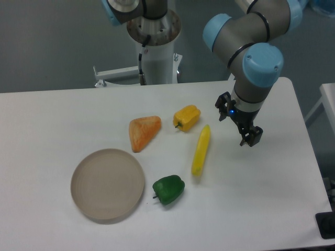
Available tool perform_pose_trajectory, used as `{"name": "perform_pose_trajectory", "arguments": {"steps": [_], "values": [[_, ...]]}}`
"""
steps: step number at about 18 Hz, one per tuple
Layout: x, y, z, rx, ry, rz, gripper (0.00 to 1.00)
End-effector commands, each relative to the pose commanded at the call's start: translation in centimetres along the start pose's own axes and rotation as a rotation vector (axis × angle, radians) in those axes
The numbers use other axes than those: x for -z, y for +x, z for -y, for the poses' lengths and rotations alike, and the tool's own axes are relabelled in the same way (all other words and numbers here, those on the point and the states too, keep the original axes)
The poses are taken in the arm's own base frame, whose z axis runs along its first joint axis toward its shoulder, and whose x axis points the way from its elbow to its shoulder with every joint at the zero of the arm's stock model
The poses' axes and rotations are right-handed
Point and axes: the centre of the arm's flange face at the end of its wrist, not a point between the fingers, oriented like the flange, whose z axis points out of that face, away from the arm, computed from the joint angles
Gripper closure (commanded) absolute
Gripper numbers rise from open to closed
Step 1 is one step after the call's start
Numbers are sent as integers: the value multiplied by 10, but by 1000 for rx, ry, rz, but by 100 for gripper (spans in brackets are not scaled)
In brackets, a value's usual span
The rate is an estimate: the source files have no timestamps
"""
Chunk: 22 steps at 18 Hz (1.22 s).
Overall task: Pick up the yellow pepper from the table
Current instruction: 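Move the open gripper over the yellow bell pepper, then lower the gripper onto the yellow pepper and close on it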
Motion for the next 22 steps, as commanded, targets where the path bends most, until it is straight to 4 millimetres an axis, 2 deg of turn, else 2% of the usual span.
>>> {"name": "perform_pose_trajectory", "arguments": {"steps": [3, 4, 5, 9, 17, 22], "values": [[0, 0, 0, 0, -2, -1, 0], [-32, 60, 2, 2, -9, -99, 0], [-41, 74, 4, 10, -9, -124, 0], [-65, 106, 4, 21, -4, -176, 0], [-100, 130, 10, 61, -8, -175, 0], [-118, 137, 14, 61, -7, -128, 0]]}}
